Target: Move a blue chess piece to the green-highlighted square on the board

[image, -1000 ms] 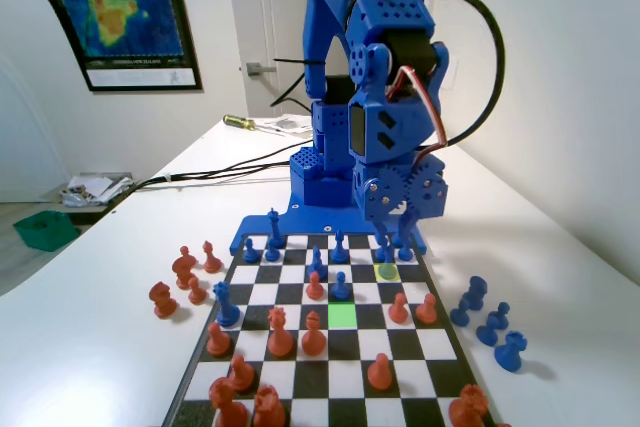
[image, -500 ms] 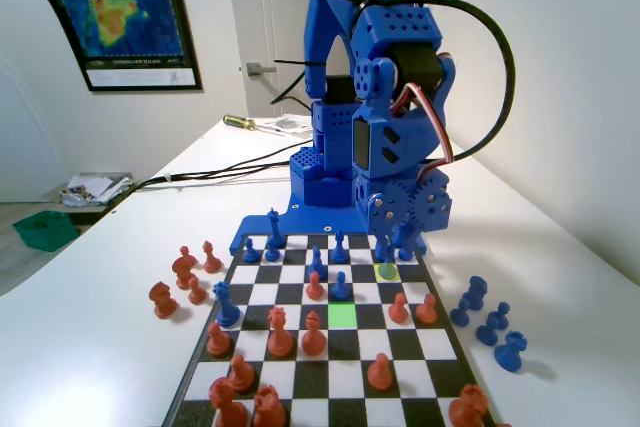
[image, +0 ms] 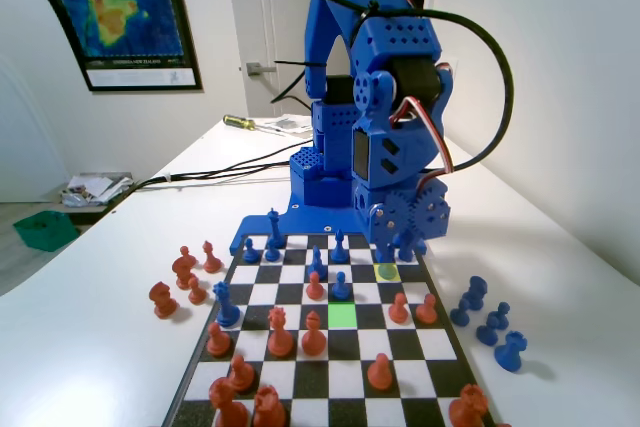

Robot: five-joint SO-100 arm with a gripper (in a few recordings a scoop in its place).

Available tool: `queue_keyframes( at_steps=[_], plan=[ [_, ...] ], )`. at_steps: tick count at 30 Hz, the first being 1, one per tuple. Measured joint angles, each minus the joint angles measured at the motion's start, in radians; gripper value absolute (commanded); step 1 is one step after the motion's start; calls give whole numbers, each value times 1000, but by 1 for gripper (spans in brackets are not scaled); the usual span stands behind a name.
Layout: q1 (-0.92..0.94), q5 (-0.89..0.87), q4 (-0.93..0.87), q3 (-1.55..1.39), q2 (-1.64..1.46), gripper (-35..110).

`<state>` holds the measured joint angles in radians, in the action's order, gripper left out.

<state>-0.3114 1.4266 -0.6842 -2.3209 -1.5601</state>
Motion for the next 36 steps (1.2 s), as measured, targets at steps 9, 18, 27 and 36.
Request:
queue_keyframes(
  at_steps=[9,18,27,36],
  plan=[
    [0,18,-8,-8,2,8],
    [0,34,-8,-8,2,5],
    [-2,55,12,-8,2,1],
    [18,55,-25,14,2,1]
  ],
)
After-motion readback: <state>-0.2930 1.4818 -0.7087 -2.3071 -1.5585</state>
